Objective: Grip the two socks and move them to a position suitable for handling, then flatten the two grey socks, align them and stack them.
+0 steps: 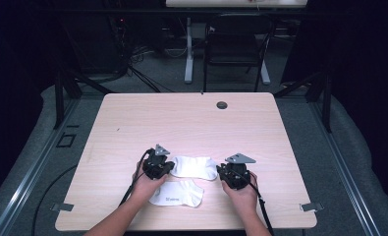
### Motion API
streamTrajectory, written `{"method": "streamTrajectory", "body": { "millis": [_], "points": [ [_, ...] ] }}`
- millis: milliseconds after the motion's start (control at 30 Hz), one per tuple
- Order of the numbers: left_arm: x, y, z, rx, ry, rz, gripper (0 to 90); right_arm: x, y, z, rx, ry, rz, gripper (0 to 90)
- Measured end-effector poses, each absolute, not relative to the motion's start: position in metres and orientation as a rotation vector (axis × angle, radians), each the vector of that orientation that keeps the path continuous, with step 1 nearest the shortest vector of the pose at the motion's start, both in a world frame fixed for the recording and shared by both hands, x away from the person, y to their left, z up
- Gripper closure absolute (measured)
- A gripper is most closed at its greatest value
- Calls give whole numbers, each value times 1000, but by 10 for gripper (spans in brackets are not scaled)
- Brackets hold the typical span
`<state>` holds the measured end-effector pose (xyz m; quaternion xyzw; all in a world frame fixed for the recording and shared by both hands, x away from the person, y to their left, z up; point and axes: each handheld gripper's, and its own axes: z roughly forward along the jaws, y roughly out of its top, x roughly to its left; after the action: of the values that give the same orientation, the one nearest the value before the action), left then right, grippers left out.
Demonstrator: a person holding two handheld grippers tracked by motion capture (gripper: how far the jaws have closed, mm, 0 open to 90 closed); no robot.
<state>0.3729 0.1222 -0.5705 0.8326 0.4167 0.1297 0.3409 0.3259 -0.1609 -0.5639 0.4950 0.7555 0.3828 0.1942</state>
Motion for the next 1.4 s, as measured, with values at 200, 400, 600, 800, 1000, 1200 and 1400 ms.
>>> {"method": "streamTrajectory", "body": {
  "millis": [200, 400, 600, 800, 1000, 1200, 1400],
  "points": [
    [371, 135, -568, 2149, 1083, 324, 877, 326, -158, -565, 1385, 2125, 1099, 767],
    [369, 145, -567, 2168, 1081, 324, 880, 326, -154, -563, 1367, 2133, 1130, 754],
    [369, 155, -571, 2152, 1105, 332, 874, 331, -149, -559, 1347, 2145, 1134, 721],
    [370, 162, -561, 2096, 1113, 351, 785, 338, -147, -549, 1335, 2147, 1160, 696],
    [379, 173, -555, 2066, 1125, 341, 727, 354, -136, -543, 1307, 2187, 1148, 679],
    [388, 174, -561, 2054, 1155, 321, 726, 370, -130, -548, 1307, 2215, 1096, 666],
    [392, 173, -566, 2057, 1171, 299, 707, 380, -127, -553, 1336, 2218, 1101, 657]
  ]
}}
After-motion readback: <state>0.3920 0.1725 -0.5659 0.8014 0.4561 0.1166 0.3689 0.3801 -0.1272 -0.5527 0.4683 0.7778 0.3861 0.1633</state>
